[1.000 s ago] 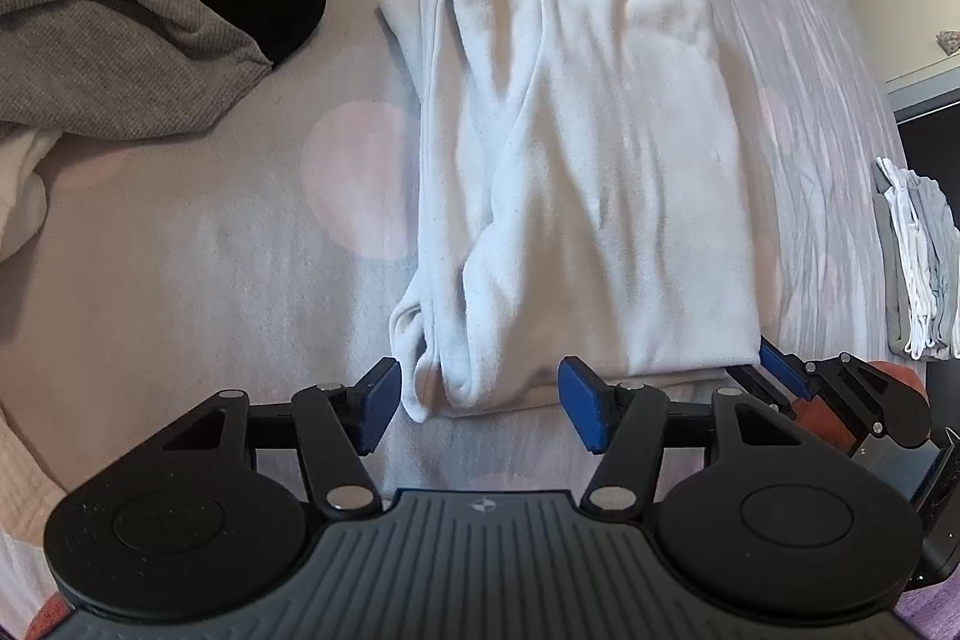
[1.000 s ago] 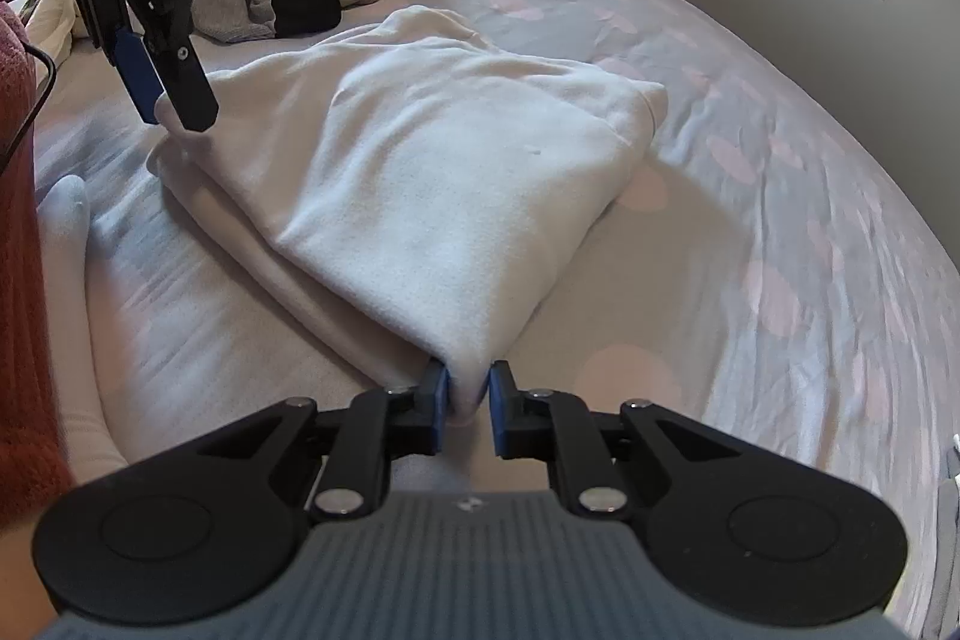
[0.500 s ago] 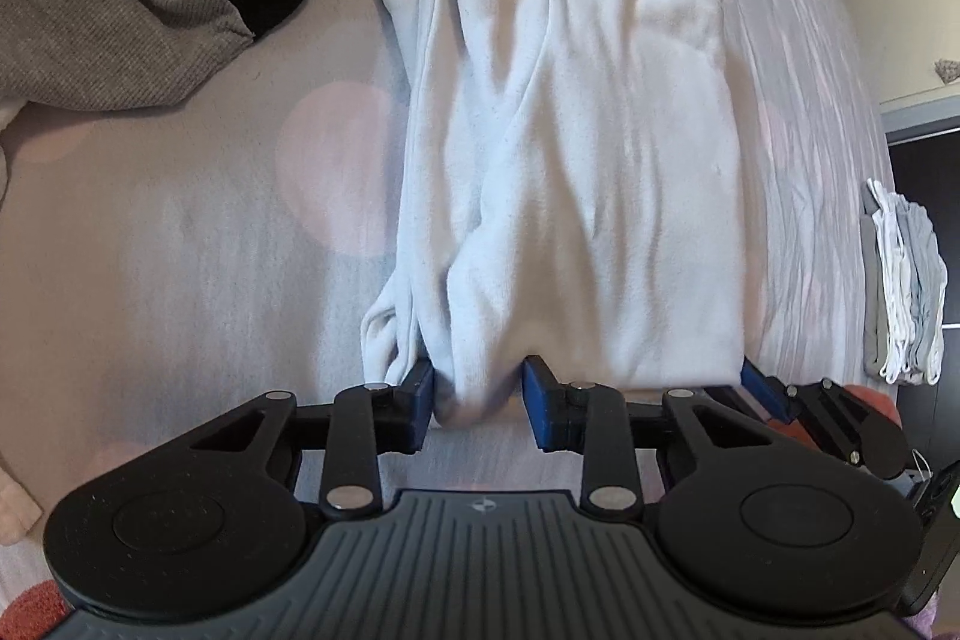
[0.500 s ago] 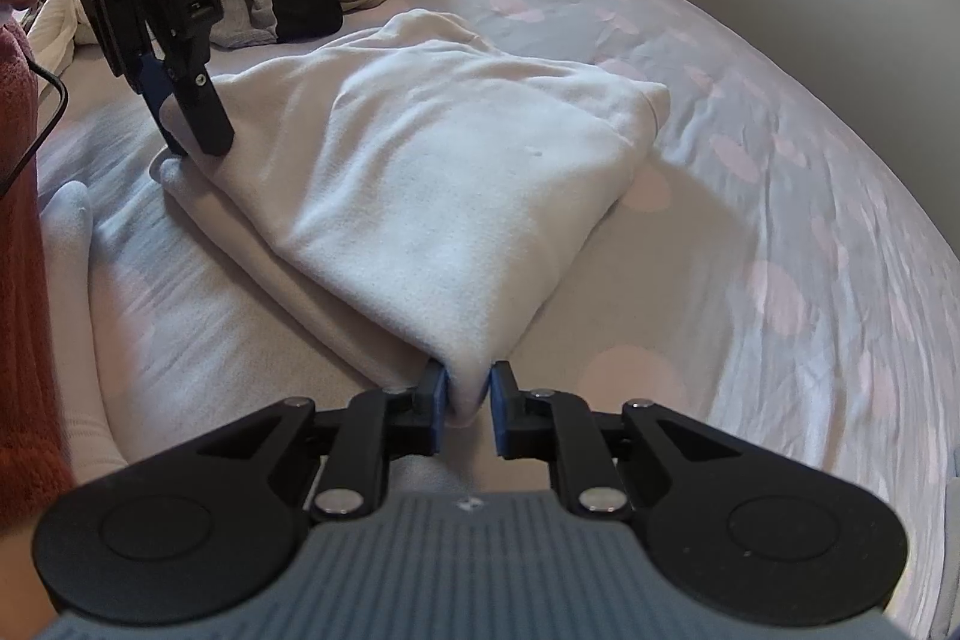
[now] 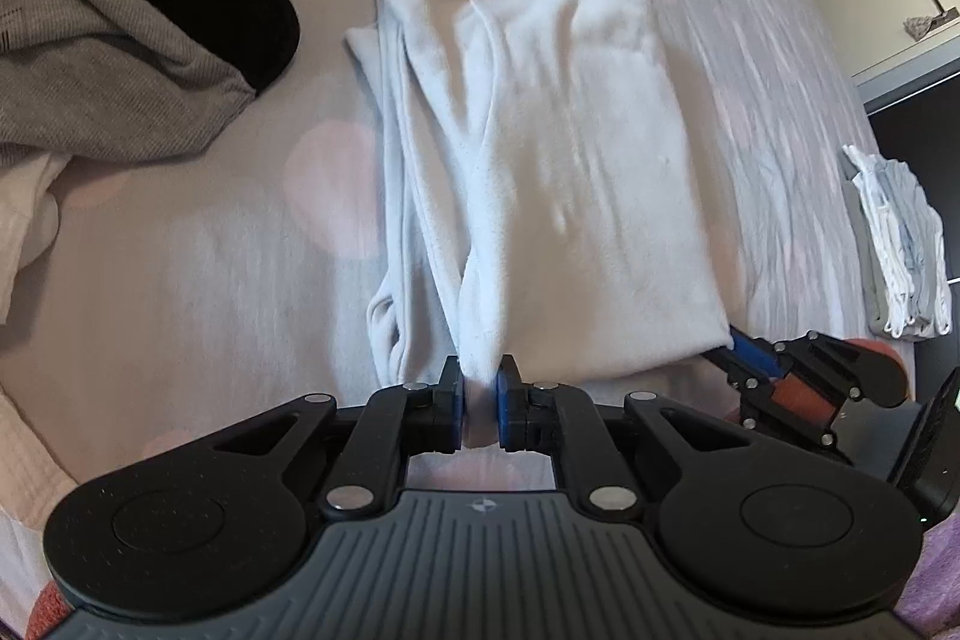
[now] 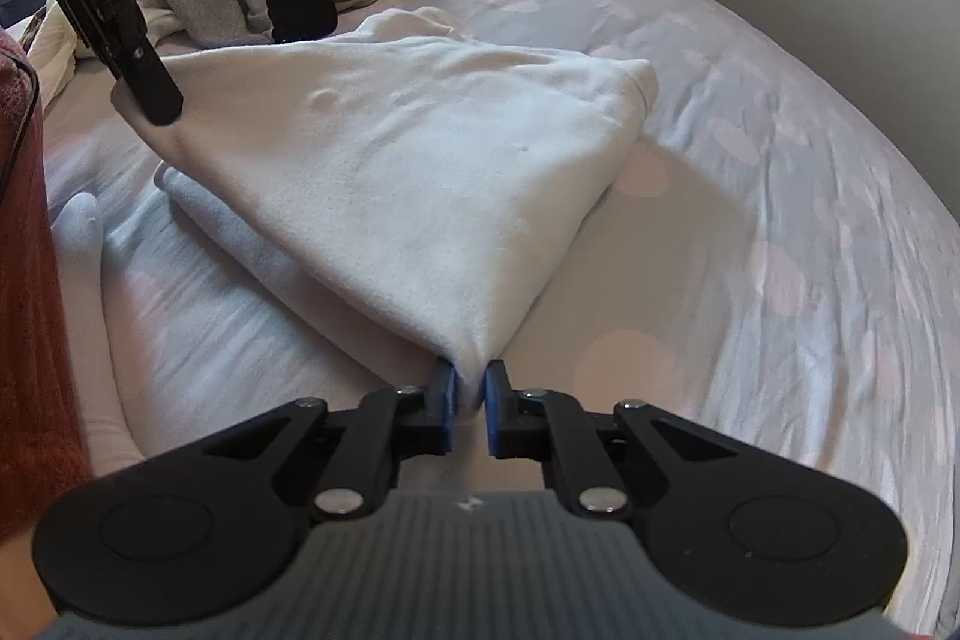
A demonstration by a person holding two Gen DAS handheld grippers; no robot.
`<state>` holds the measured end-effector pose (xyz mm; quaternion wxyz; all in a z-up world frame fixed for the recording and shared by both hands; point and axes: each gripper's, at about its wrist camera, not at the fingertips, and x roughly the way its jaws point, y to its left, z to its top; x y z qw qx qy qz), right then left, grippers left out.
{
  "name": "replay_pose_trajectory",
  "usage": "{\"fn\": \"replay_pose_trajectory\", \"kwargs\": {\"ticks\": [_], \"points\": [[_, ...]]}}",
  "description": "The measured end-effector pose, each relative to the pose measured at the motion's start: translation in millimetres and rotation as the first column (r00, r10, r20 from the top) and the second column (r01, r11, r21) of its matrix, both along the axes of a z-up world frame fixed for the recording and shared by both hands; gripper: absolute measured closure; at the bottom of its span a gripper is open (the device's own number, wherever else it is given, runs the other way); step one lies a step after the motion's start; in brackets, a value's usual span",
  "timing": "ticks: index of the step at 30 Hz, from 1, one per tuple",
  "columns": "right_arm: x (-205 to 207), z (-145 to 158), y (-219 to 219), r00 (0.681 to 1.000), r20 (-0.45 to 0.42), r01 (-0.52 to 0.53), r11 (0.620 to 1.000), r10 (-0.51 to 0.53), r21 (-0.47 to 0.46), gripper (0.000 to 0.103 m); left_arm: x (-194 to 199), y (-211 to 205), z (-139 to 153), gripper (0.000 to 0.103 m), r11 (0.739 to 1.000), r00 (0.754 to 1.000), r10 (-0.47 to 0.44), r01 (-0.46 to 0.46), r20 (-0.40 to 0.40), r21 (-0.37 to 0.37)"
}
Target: Fold clothes
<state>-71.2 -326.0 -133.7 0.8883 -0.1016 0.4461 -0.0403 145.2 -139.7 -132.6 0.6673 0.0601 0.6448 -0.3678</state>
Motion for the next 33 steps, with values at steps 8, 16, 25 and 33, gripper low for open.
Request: {"fn": "replay_pose_trajectory", "kwargs": {"ticks": [8,16,25,33], "points": [[8,-9,-1,0.997,-0.077,-0.032,0.999,0.032,-0.004,0.091,9,-20,-27,0.091,0.991,0.998,-0.015,0.023,-0.064,0.130],[-11,15,-7,0.998,-0.027,-0.057,0.997,0.058,0.049,0.063,4,0,8,0.047,0.999,1.000,0.016,-0.017,-0.023,-0.030],[-10,43,-51,0.981,0.162,0.069,0.974,-0.105,0.216,0.049,19,-9,20,0.026,0.973,0.969,0.175,-0.143,0.174,-0.183],[21,33,-78,0.954,0.187,0.157,0.921,-0.235,0.357,0.027,22,-44,5,0.026,0.950,0.917,0.254,-0.178,0.307,-0.256]]}}
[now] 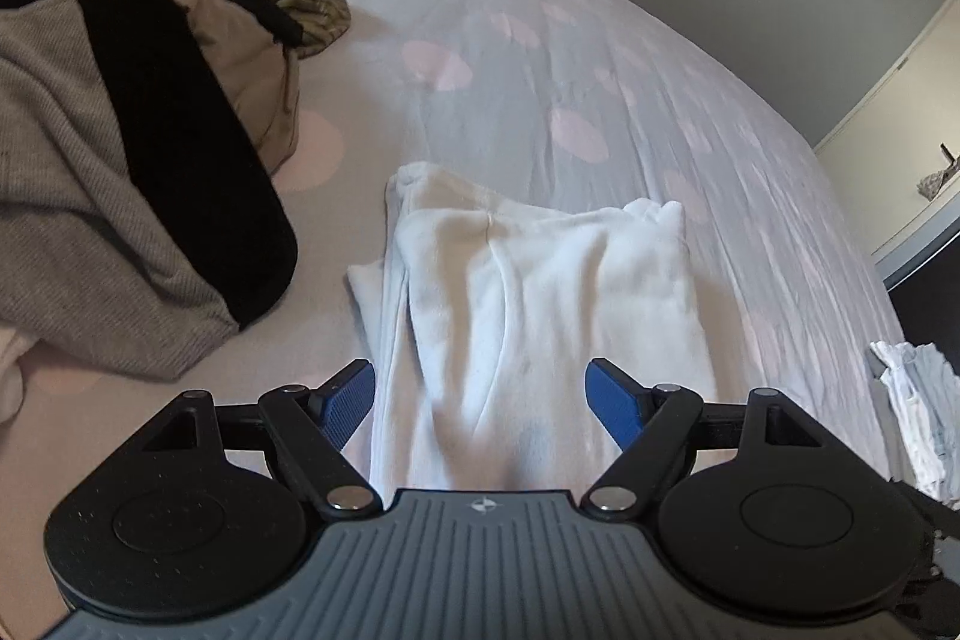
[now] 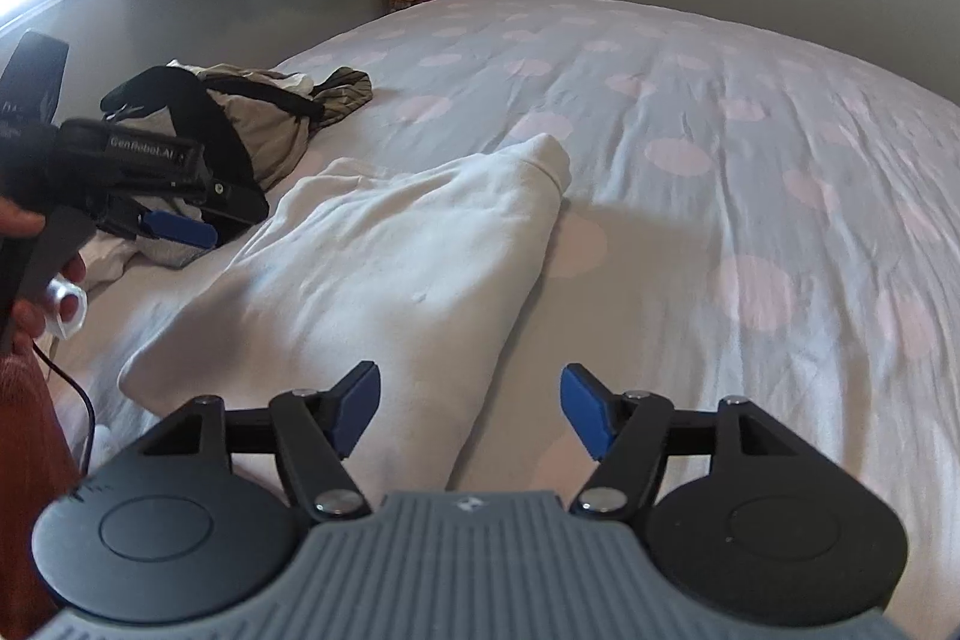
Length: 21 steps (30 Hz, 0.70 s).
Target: Fold clothes
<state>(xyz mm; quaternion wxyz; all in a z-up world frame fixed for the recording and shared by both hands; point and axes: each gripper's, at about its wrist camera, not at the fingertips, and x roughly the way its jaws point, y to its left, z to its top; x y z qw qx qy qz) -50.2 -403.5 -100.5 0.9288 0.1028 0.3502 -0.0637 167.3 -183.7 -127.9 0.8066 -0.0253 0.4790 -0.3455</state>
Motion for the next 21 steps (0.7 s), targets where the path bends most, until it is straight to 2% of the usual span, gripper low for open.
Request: {"fn": "replay_pose_trajectory", "kwargs": {"ticks": [1,6,9,13,21], "points": [[5,-1,-4,1.000,0.002,0.010,1.000,-0.010,0.028,0.024,1,-4,-3,0.026,1.000,1.000,-0.012,0.012,0.008,0.006],[35,-5,-24,0.996,0.029,0.080,0.991,-0.083,0.104,0.024,18,-8,-21,0.026,1.000,1.000,-0.019,0.019,-0.005,0.016],[54,-11,-36,0.989,0.061,0.121,0.980,-0.132,0.158,0.023,25,-6,-27,0.026,0.999,0.999,-0.038,0.037,0.025,0.010],[74,-25,-54,0.978,0.071,0.169,0.946,-0.196,0.276,0.022,36,2,-37,0.026,0.996,0.999,-0.033,0.030,-0.040,-0.079],[88,-60,-78,0.972,0.006,0.208,0.869,-0.236,0.449,0.022,47,13,-47,0.026,0.973,0.991,-0.016,-0.016,-0.136,-0.231]]}}
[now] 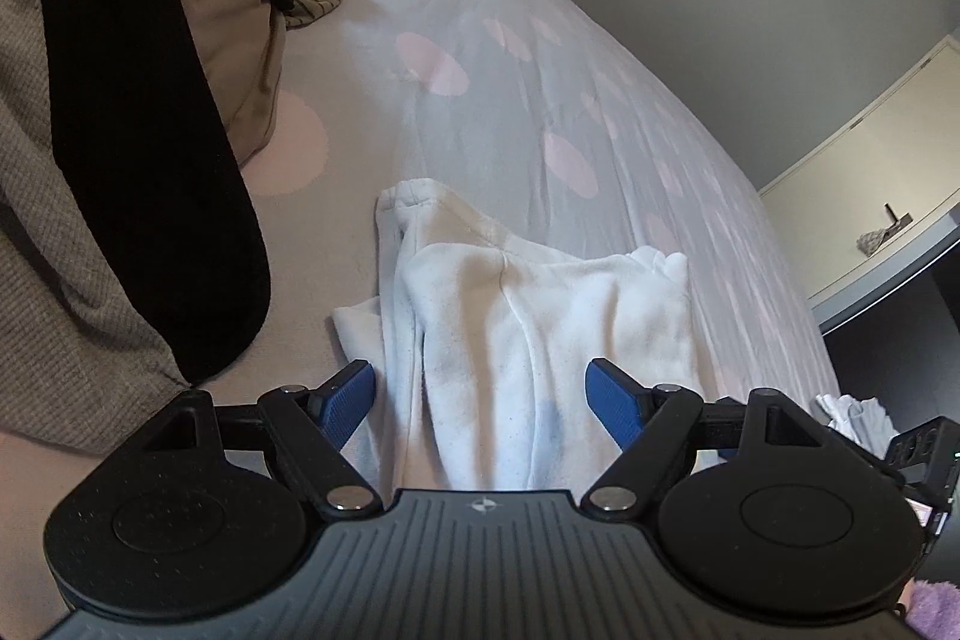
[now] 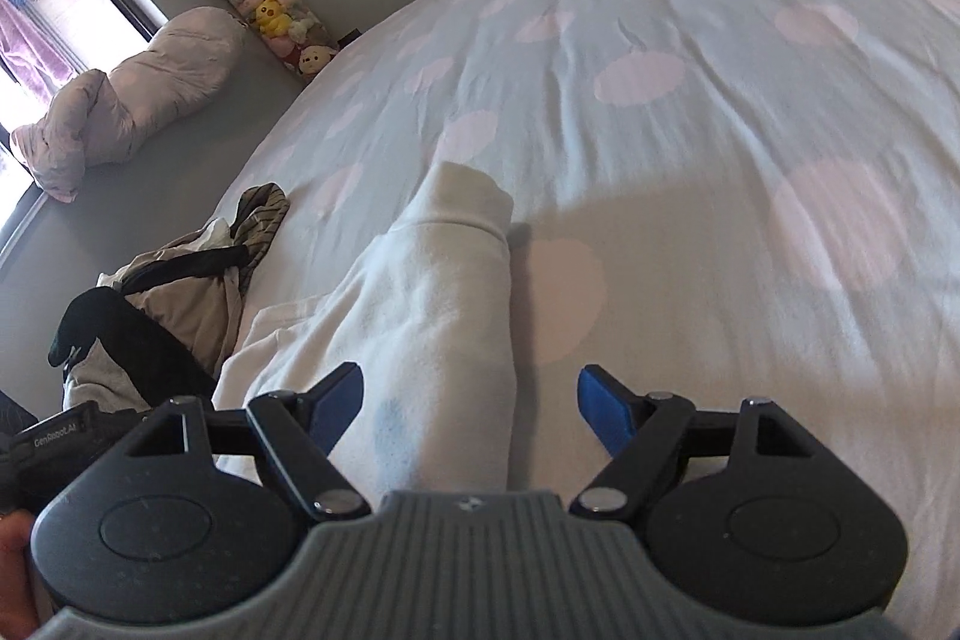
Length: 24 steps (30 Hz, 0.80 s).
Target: Fold clothes
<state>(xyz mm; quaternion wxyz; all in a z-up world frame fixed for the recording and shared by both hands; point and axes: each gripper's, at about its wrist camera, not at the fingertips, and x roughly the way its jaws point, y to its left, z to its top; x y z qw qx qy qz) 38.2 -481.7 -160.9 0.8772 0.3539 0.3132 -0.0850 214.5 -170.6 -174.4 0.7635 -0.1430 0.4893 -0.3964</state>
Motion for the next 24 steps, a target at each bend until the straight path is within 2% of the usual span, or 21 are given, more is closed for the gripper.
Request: {"fn": "replay_pose_trajectory", "kwargs": {"ticks": [3,5,9,14,20,21,24], "points": [[4,-11,-7,1.000,0.001,-0.002,0.998,0.002,0.062,0.023,4,-3,-8,0.025,1.000,1.000,-0.005,0.005,-0.021,0.002],[6,-14,-9,1.000,0.009,-0.009,0.997,0.009,0.071,0.026,8,-3,-13,0.025,1.000,1.000,0.016,-0.016,-0.019,0.017],[9,-19,-12,1.000,0.024,-0.022,0.997,0.020,0.079,0.027,16,2,-21,0.025,0.998,0.997,0.052,-0.053,-0.062,-0.019],[11,-21,-12,0.999,0.034,-0.028,0.997,0.026,0.076,0.027,14,-5,-22,0.025,1.000,1.000,0.020,-0.020,-0.010,0.010],[11,-20,-12,0.999,0.034,-0.031,0.997,0.029,0.069,0.027,14,3,-26,0.025,0.999,1.000,0.017,-0.017,-0.015,-0.032],[11,-20,-12,0.999,0.034,-0.032,0.997,0.030,0.066,0.027,13,1,-24,0.025,1.000,1.000,0.005,-0.005,-0.005,-0.020],[10,-20,-11,0.999,0.033,-0.033,0.997,0.031,0.063,0.027,5,-2,-12,0.025,0.996,0.996,-0.015,0.007,0.087,0.088]]}}
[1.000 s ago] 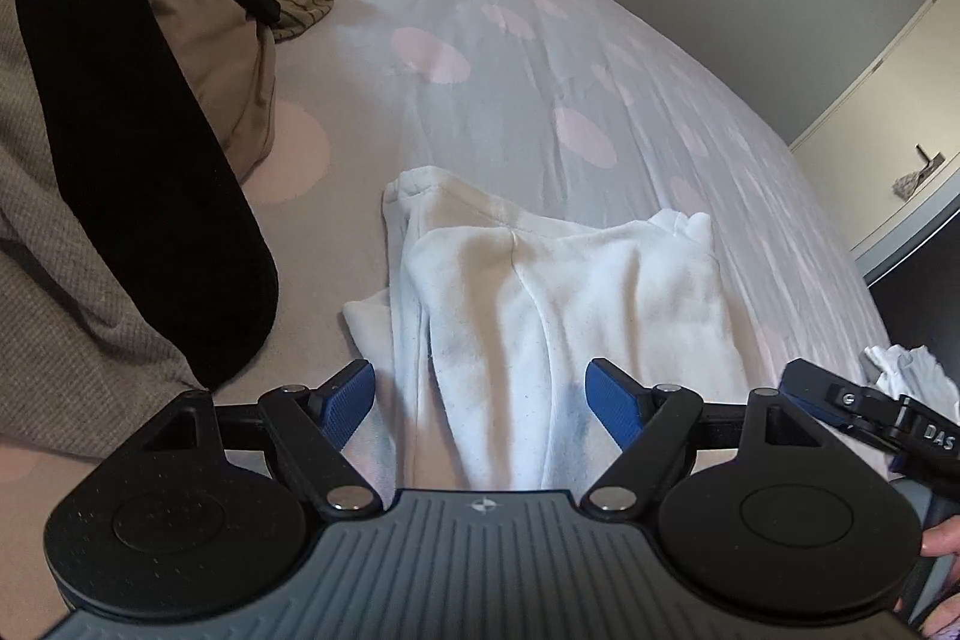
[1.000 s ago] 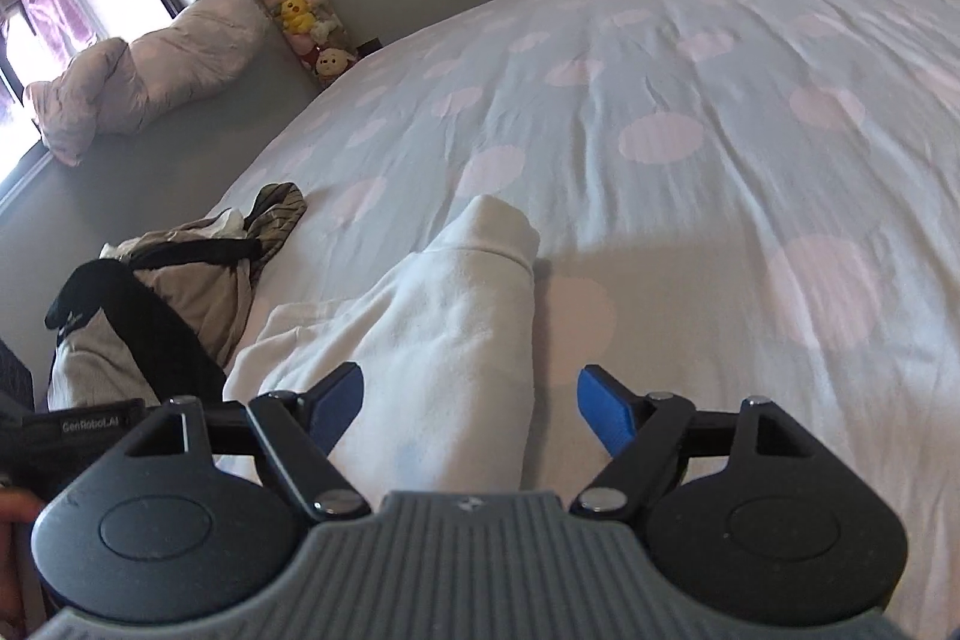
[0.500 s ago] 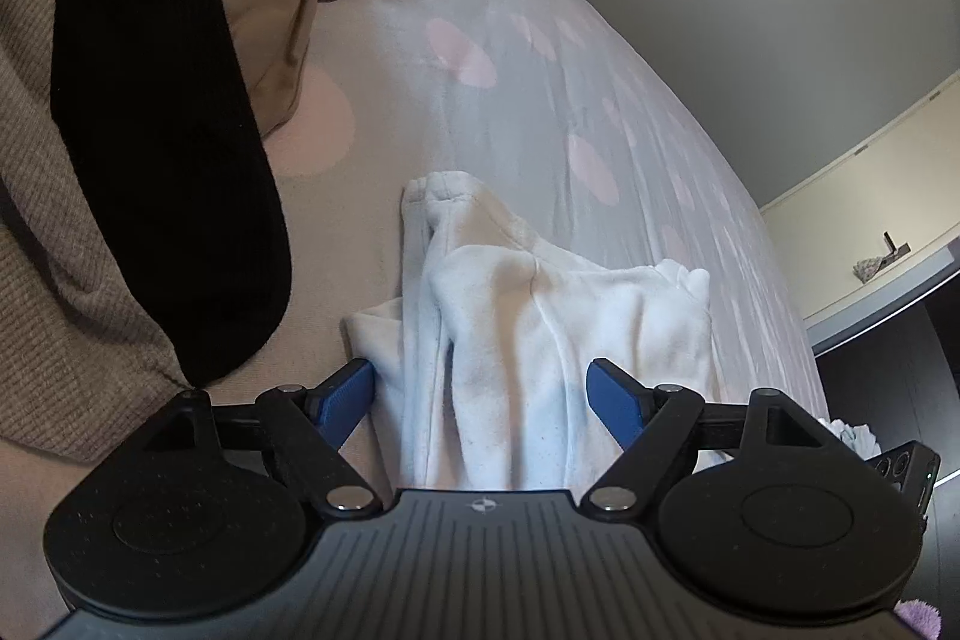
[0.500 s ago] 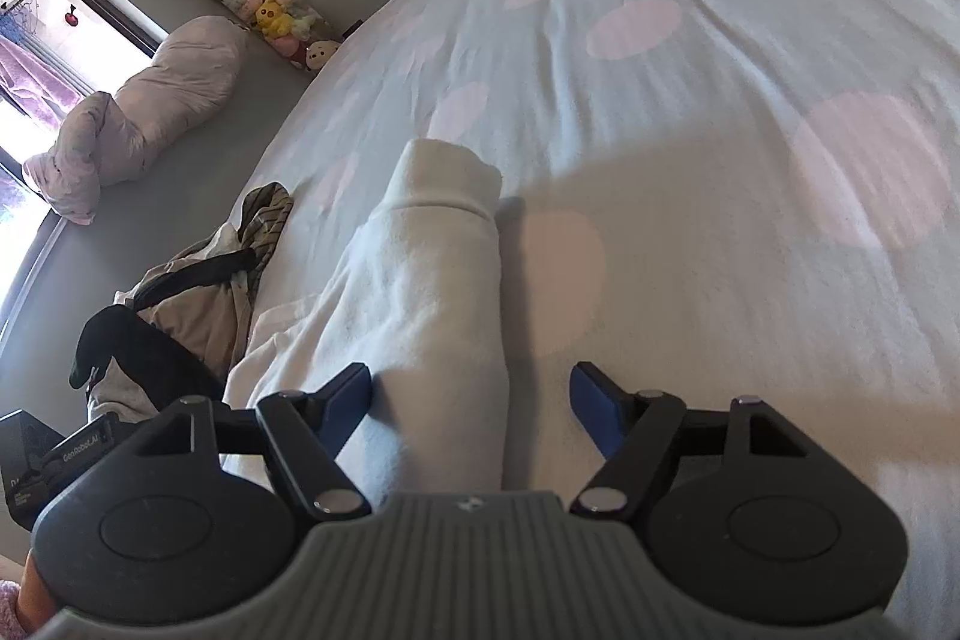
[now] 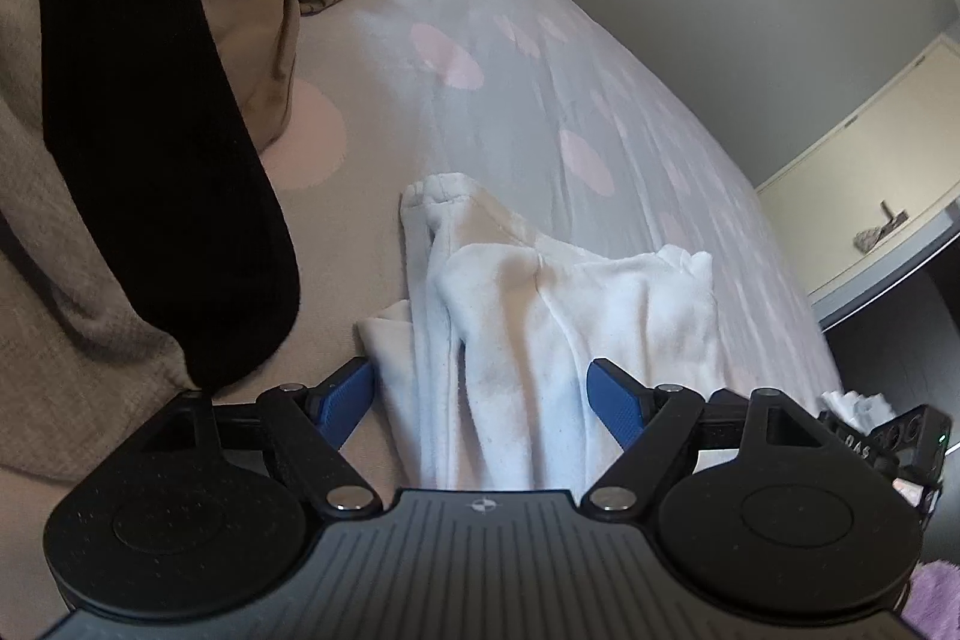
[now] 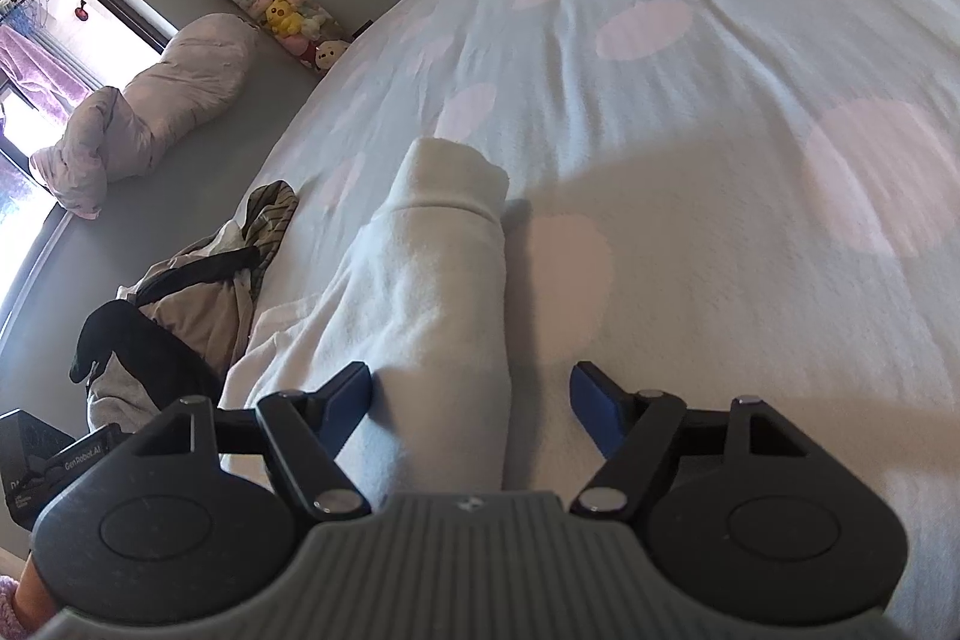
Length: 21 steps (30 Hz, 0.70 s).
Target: Fold clothes
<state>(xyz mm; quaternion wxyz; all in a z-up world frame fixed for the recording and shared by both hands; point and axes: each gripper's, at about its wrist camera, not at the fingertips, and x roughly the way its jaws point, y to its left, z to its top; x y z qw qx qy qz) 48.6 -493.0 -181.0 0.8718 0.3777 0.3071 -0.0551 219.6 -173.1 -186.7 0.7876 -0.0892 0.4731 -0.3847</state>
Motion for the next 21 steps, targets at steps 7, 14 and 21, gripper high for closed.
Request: {"fn": "replay_pose_trajectory", "kwargs": {"ticks": [7,14,21], "points": [[0,0,1,1.000,-0.001,-0.002,1.000,0.002,-0.012,0.027,1,-3,-10,0.013,0.997,0.998,0.052,-0.054,-0.036,-0.051],[-1,-1,0,1.000,0.007,0.011,1.000,-0.011,0.006,0.027,8,4,-19,0.013,0.990,0.994,0.080,-0.088,-0.073,-0.109],[-2,-1,-2,1.000,0.007,0.016,1.000,-0.016,0.014,0.029,13,16,-23,0.026,0.987,0.991,0.068,-0.084,-0.115,-0.134]]}}
